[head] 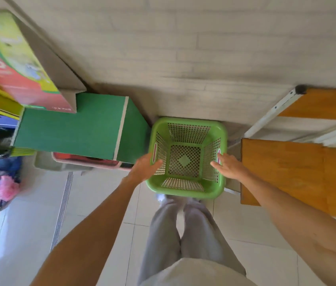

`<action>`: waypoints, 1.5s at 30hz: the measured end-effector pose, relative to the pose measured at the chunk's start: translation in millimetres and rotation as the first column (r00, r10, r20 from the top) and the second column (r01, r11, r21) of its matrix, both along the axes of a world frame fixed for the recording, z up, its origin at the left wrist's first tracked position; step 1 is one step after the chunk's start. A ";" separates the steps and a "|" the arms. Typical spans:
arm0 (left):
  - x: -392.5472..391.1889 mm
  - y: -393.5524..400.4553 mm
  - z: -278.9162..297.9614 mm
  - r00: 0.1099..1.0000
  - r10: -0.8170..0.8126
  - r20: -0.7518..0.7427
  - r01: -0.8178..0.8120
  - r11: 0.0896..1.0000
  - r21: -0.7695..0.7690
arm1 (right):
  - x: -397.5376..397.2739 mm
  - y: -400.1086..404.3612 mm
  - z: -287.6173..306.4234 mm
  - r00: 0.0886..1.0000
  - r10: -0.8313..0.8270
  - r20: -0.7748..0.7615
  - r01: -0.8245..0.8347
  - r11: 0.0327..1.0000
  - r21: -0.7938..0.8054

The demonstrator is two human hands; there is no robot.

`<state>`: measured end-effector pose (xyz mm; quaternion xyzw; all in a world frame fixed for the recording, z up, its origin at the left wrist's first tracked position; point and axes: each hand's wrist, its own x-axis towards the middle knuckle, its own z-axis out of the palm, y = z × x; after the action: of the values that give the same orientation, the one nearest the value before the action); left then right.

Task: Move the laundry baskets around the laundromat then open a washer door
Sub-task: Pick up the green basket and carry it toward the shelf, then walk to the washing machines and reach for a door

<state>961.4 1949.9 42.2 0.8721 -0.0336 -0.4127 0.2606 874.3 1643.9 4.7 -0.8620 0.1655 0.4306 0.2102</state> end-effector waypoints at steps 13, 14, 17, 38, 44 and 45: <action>14.9 71.8 162.5 0.873 -0.258 0.415 0.164 0.955 0.248 | -6.9 14.8 193.5 0.944 0.087 0.317 -0.006 0.969 -0.246; 12.0 81.3 177.5 0.853 -0.283 0.438 0.176 0.947 0.269 | -12.9 19.3 214.7 0.935 0.088 0.345 0.012 0.961 -0.276; -5.3 102.6 231.0 0.774 -0.332 0.538 0.195 0.935 0.297 | -32.7 27.4 268.0 0.898 0.111 0.425 0.047 0.938 -0.344; -99.8 81.3 523.8 0.362 -0.364 0.858 0.144 0.931 0.334 | -170.6 23.2 574.2 0.607 0.145 0.781 0.317 0.858 -0.405; -125.1 6.2 502.8 0.352 -0.448 0.822 0.235 0.892 0.386 | -242.3 -55.7 554.6 0.633 0.033 0.774 0.421 0.824 -0.380; -129.5 -12.9 497.8 0.344 -0.465 0.816 0.260 0.882 0.393 | -258.4 -73.3 548.9 0.635 0.002 0.772 0.448 0.813 -0.370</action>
<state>831.9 1937.0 540.0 0.9455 -0.3189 0.0629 0.0180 615.8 1570.6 553.6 -0.9539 0.2878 -0.0532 0.0659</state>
